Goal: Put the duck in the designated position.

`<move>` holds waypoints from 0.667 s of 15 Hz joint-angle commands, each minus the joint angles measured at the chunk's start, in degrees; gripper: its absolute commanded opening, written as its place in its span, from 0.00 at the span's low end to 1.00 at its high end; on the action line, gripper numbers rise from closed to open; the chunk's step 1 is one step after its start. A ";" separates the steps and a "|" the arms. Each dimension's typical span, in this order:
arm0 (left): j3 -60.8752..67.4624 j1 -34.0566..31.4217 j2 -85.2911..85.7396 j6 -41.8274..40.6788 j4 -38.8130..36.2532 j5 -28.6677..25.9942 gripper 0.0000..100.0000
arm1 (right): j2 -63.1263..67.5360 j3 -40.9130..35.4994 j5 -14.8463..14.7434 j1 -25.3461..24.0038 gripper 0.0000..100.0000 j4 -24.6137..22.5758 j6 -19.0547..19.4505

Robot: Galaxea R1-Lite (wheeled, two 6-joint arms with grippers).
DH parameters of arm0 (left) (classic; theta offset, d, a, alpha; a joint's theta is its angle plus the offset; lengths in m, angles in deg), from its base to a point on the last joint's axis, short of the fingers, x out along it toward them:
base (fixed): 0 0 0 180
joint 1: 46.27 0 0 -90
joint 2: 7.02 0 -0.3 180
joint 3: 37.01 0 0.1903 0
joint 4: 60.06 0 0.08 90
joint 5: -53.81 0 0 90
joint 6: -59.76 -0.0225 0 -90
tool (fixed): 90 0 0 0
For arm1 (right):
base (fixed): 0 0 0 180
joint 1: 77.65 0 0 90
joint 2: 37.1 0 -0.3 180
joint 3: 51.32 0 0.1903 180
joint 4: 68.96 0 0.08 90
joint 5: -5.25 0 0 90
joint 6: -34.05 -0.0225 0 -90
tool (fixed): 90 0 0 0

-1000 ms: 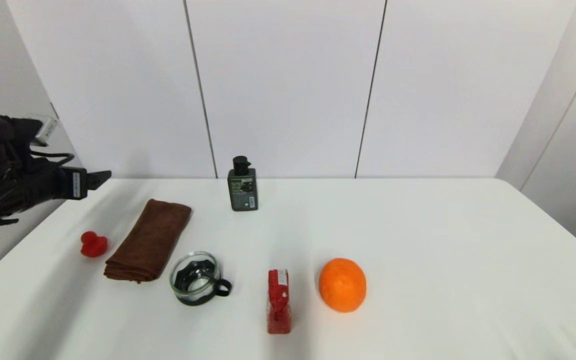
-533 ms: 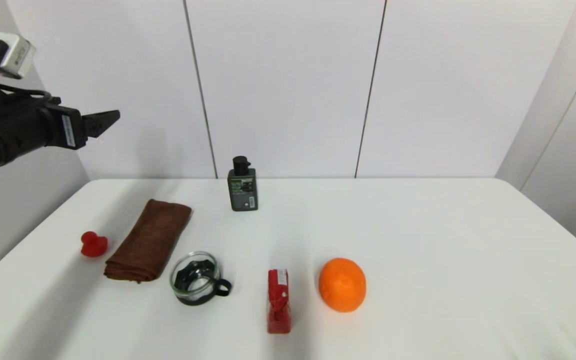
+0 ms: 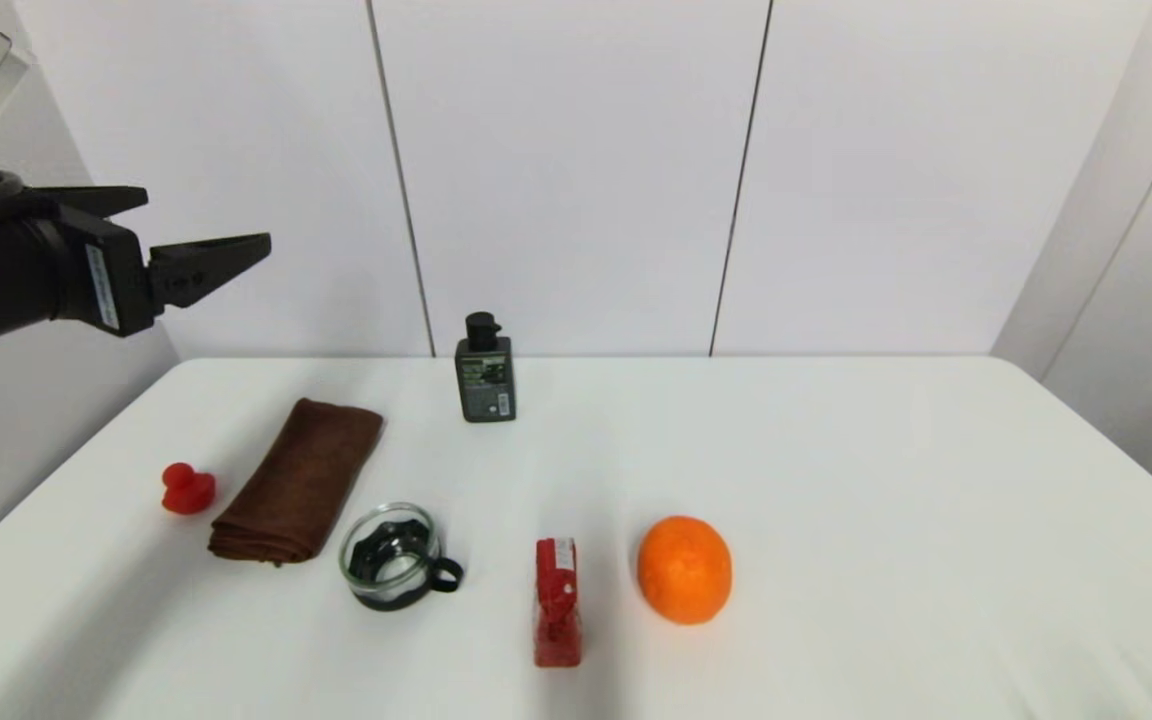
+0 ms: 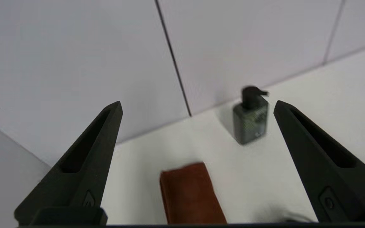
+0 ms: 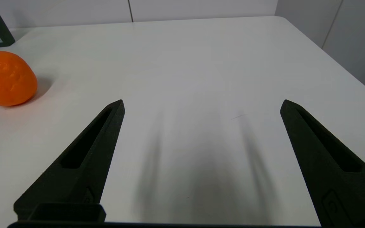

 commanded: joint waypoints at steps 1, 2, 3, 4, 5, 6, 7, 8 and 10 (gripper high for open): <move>3.38 0.35 8.80 3.23 9.94 -5.22 1.00 | 0.09 0.00 -0.01 0.00 1.00 -0.05 0.00; 5.22 0.26 11.79 4.28 12.49 -5.40 1.00 | 0.00 0.00 -0.01 0.00 1.00 -0.05 0.00; 7.07 -0.44 14.52 4.46 13.45 -5.05 1.00 | 0.09 0.00 -0.01 0.00 1.00 -0.05 0.00; 9.18 -2.81 17.42 4.19 13.89 -4.96 1.00 | 0.09 0.00 -0.01 0.00 1.00 -0.05 0.00; 11.55 -5.45 20.58 3.93 13.89 -4.87 1.00 | 0.09 0.00 -0.01 0.00 1.00 0.04 0.00; 14.01 -8.17 23.75 3.66 13.89 -4.17 1.00 | 0.09 0.00 -0.01 0.00 1.00 -0.05 -0.18; 16.56 -11.25 27.61 3.40 13.89 -2.85 1.00 | 0.09 0.00 -0.01 0.00 1.00 -0.05 0.00; 18.49 -12.66 30.60 3.31 13.89 -0.39 1.00 | 0.00 0.00 -0.01 0.00 1.00 -0.05 0.00; 23.33 -12.57 36.23 3.49 13.81 4.45 1.00 | 0.09 0.00 -0.01 0.00 1.00 -0.05 0.00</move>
